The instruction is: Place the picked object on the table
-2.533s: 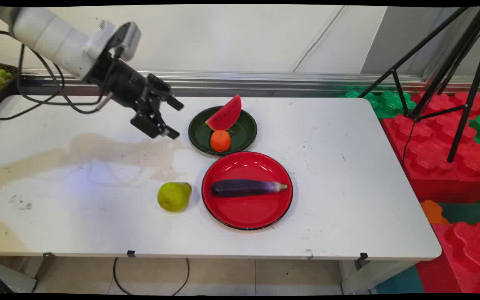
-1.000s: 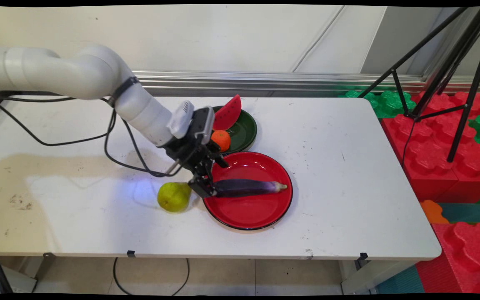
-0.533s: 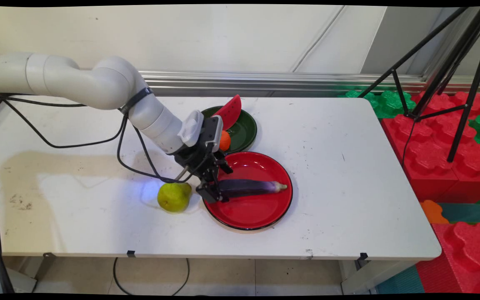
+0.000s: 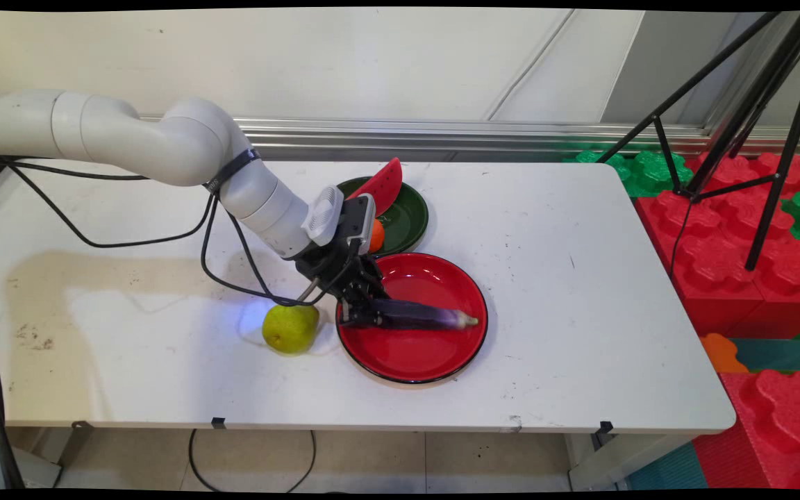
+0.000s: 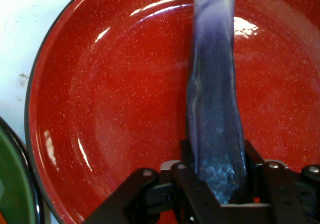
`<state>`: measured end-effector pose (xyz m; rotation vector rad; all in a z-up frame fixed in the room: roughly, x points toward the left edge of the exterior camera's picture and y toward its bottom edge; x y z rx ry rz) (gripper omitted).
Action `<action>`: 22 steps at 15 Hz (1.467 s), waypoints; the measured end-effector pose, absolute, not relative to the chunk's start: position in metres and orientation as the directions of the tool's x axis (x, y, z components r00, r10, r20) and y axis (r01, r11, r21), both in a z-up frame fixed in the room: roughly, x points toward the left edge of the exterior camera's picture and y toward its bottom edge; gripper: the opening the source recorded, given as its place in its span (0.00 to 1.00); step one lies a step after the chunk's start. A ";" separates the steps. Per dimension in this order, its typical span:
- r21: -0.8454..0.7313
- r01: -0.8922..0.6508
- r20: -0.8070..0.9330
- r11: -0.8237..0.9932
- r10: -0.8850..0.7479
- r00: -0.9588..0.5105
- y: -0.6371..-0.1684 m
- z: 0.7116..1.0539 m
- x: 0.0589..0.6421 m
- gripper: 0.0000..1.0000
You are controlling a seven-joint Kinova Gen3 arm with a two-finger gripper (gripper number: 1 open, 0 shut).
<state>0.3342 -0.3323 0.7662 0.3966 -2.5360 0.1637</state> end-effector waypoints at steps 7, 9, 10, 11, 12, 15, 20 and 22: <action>-0.025 -0.326 0.558 0.945 -0.257 -0.789 -0.334 0.773 0.340 0.00; -0.023 -0.327 0.567 0.945 -0.257 -0.783 -0.333 0.780 0.343 0.00; -0.024 -0.329 0.572 0.944 -0.256 -0.779 -0.333 0.785 0.346 0.00; -0.024 -0.331 0.577 0.943 -0.258 -0.775 -0.332 0.790 0.350 0.00; -0.023 -0.336 0.583 0.942 -0.260 -0.770 -0.331 0.797 0.354 0.00; -0.023 -0.350 0.597 0.937 -0.268 -0.756 -0.326 0.814 0.366 0.00; -0.022 -0.367 0.611 0.930 -0.278 -0.741 -0.311 0.842 0.388 0.00; -0.022 -0.374 0.611 0.927 -0.284 -0.739 -0.304 0.851 0.397 0.00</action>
